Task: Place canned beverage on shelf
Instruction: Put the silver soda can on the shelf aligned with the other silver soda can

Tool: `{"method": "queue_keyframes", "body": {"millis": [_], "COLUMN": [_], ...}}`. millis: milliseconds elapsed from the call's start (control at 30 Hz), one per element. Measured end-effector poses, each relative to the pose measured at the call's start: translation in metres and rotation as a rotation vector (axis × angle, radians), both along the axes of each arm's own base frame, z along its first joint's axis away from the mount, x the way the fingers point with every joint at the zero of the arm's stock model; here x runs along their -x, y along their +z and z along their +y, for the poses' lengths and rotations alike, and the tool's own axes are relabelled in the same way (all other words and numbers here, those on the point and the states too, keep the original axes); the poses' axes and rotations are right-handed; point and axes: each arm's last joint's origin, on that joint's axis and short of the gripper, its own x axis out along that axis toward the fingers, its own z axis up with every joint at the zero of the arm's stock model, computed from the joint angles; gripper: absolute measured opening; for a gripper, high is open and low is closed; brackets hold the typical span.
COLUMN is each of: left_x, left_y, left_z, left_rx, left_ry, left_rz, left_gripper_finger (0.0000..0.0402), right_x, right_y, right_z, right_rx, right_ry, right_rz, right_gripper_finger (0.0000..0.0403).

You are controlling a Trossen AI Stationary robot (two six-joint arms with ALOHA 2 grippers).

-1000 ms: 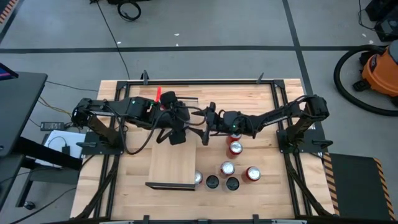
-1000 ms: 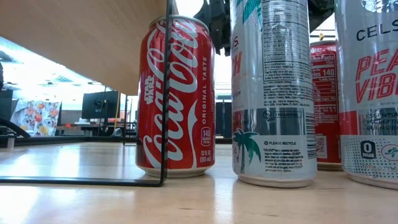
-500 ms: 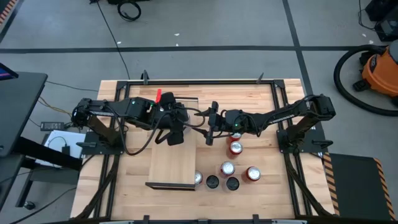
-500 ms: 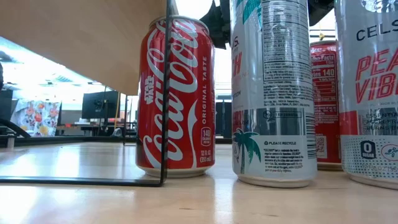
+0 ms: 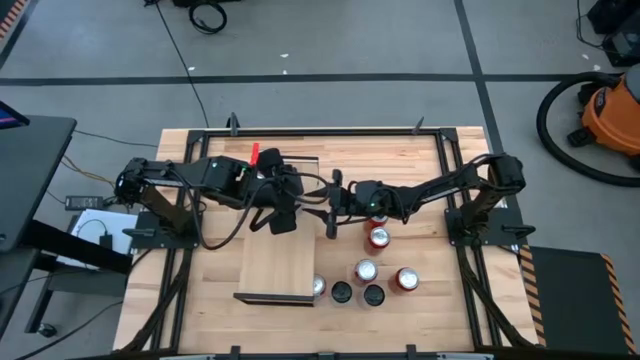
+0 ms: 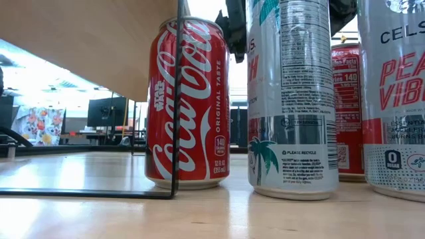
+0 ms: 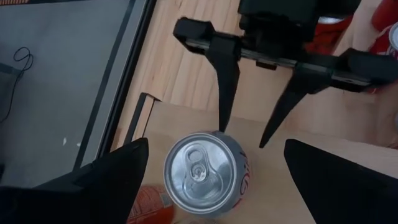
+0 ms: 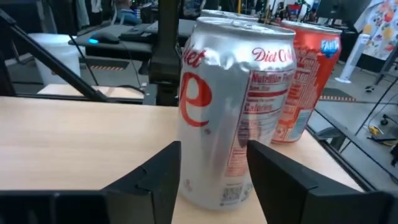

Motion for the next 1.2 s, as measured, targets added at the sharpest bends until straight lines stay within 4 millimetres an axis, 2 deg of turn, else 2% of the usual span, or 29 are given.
{"method": "queue_keyframes", "body": {"millis": [433, 567, 733, 900, 1200], "left_x": [0.010, 0.011, 0.019, 0.021, 0.020], "left_y": [-0.005, -0.006, -0.009, -0.010, -0.009], "left_z": [0.002, 0.002, 0.000, 0.002, 0.007], "left_rx": [-0.019, -0.011, -0.013, -0.040, -0.089], "left_ry": [0.006, 0.020, 0.010, 0.025, 0.062], "left_rz": [0.114, 0.118, 0.214, 0.226, 0.218], "left_gripper_finger": [0.0387, 0.0387, 0.0387, 0.0387, 0.0387], "right_x": [-0.001, 0.002, 0.005, 0.005, 0.005], "right_y": [0.000, 0.003, 0.007, 0.007, 0.007], "right_z": [0.005, 0.003, 0.000, -0.004, -0.016], "right_rx": [-0.011, -0.003, 0.018, 0.021, -0.004], "right_ry": [0.121, 0.064, -0.052, -0.076, -0.146], "right_rz": [-0.007, 0.008, 0.007, 0.007, 0.003], "right_gripper_finger": [0.0192, 0.0192, 0.0192, 0.0193, 0.0246]}}
